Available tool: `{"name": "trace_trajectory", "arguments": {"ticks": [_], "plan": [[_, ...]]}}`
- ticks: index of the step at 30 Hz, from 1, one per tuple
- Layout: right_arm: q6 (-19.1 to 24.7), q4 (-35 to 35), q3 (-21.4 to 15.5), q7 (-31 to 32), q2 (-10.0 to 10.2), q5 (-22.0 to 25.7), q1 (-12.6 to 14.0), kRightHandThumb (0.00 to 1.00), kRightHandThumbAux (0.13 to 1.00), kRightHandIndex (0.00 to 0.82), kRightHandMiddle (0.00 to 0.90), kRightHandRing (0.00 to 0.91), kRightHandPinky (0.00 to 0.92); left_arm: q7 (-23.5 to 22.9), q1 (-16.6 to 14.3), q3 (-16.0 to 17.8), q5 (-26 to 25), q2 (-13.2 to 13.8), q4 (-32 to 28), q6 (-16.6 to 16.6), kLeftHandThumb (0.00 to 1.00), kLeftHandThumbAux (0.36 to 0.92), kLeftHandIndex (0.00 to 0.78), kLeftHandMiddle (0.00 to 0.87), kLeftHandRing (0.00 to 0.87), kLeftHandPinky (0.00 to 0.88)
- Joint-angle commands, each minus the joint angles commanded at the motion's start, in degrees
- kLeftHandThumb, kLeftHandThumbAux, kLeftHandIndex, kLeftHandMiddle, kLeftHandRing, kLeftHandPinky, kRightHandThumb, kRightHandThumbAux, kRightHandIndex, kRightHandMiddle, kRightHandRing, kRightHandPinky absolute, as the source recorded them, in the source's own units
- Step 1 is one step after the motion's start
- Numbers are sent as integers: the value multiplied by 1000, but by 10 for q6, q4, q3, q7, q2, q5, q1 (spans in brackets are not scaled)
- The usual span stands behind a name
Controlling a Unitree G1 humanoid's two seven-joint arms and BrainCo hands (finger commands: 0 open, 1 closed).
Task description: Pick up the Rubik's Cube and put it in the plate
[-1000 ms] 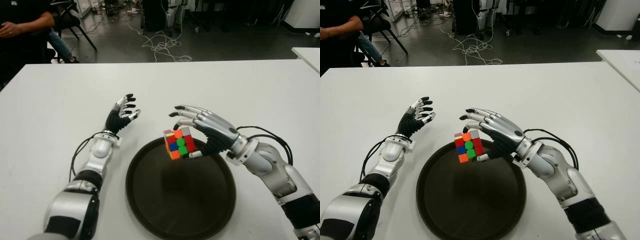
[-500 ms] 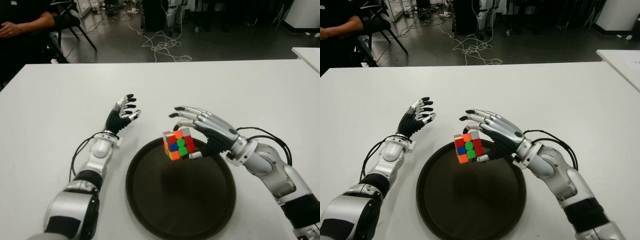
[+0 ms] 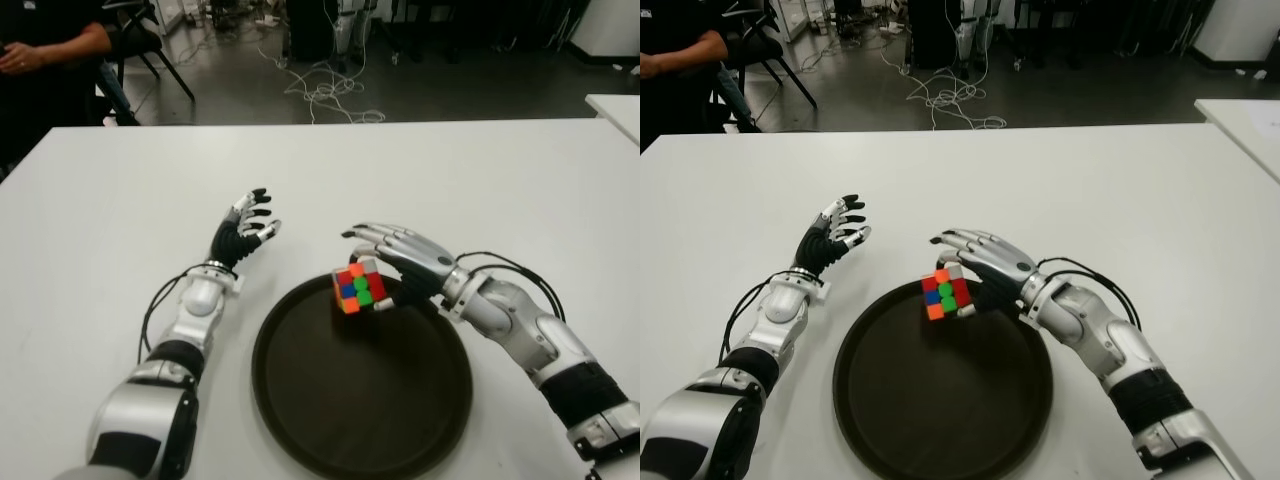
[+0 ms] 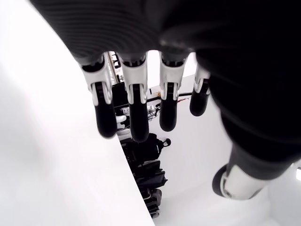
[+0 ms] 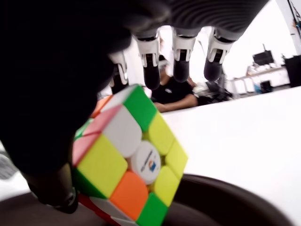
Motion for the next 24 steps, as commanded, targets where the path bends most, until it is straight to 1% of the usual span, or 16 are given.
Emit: {"name": "trace_trajectory", "arguments": {"ticks": [7, 13, 15, 18, 24], "plan": [[6, -2, 7, -9, -2, -6, 1, 691, 731, 414, 0, 0, 0, 6, 1, -3, 6, 1, -1, -1, 91, 669, 136, 178, 204, 233], [9, -2, 10, -13, -1, -5, 1, 690, 731, 414, 0, 0, 0, 15, 0, -9, 13, 4, -1, -3, 69, 685, 137, 175, 196, 222], [9, -1, 11, -14, -1, -5, 1, 690, 731, 414, 0, 0, 0, 16, 0, -9, 14, 4, -1, -4, 73, 688, 142, 178, 199, 233], [9, 0, 13, -15, -1, -6, 1, 691, 731, 414, 0, 0, 0, 16, 0, -9, 14, 4, -1, -4, 76, 681, 146, 181, 205, 239], [10, 23, 29, -20, 5, -17, -6, 690, 731, 414, 0, 0, 0, 15, 1, -7, 12, 3, 0, -3, 77, 659, 144, 184, 206, 238]]}}
